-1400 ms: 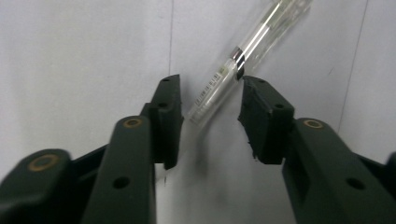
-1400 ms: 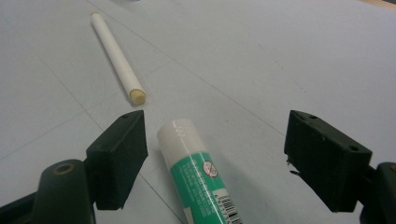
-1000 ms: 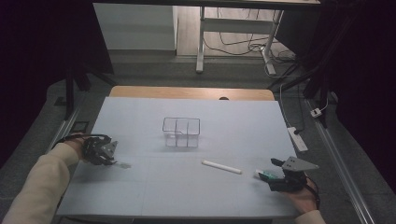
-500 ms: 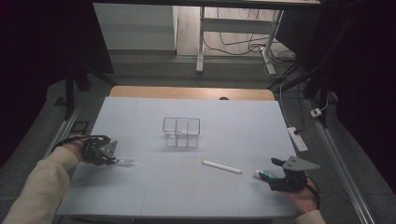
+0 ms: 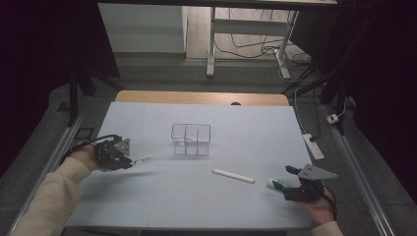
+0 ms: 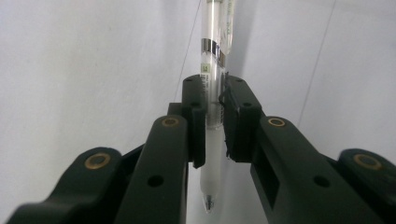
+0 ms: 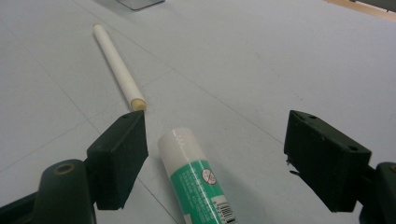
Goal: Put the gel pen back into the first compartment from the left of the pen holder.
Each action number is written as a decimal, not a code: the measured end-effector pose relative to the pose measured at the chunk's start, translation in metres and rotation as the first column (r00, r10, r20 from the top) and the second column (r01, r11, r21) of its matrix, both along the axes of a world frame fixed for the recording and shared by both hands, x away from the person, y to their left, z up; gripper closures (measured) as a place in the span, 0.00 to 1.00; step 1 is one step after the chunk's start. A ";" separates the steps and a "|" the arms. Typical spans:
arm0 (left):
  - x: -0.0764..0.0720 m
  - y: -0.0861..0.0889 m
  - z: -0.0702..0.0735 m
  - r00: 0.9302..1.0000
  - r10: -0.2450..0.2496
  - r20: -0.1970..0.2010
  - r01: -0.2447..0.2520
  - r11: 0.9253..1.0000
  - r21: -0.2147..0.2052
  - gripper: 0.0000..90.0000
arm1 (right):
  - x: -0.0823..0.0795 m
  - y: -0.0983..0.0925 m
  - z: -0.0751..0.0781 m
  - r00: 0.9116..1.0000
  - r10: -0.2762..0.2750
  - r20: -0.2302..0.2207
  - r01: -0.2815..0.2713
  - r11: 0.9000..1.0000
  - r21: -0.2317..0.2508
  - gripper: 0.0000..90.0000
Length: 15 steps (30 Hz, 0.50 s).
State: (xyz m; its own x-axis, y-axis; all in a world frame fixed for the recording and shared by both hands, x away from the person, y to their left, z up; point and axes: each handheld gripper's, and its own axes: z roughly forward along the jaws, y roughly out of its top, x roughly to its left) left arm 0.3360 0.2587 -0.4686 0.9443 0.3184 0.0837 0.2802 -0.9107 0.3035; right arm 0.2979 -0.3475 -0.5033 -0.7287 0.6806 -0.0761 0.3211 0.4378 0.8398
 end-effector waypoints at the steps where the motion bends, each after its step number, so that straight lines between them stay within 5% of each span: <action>1: -0.002 -0.004 0.003 1.000 0.016 0.005 -0.016 1.000 -0.014 0.88 | 0.000 0.000 0.001 1.000 0.002 0.000 -0.002 1.000 -0.002 0.24; 15: -0.013 -0.030 0.019 0.994 0.100 0.042 -0.096 0.992 -0.086 0.88 | 0.001 0.005 0.004 1.000 0.009 0.015 -0.009 1.000 0.000 0.24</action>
State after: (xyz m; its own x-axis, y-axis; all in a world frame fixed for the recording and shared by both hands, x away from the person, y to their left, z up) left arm 0.3229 0.2290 -0.4493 0.9038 0.4171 0.0961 0.3508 -0.8505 0.3920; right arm 0.2985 -0.3423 -0.4994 -0.7333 0.6742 -0.0873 0.3047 0.4408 0.8443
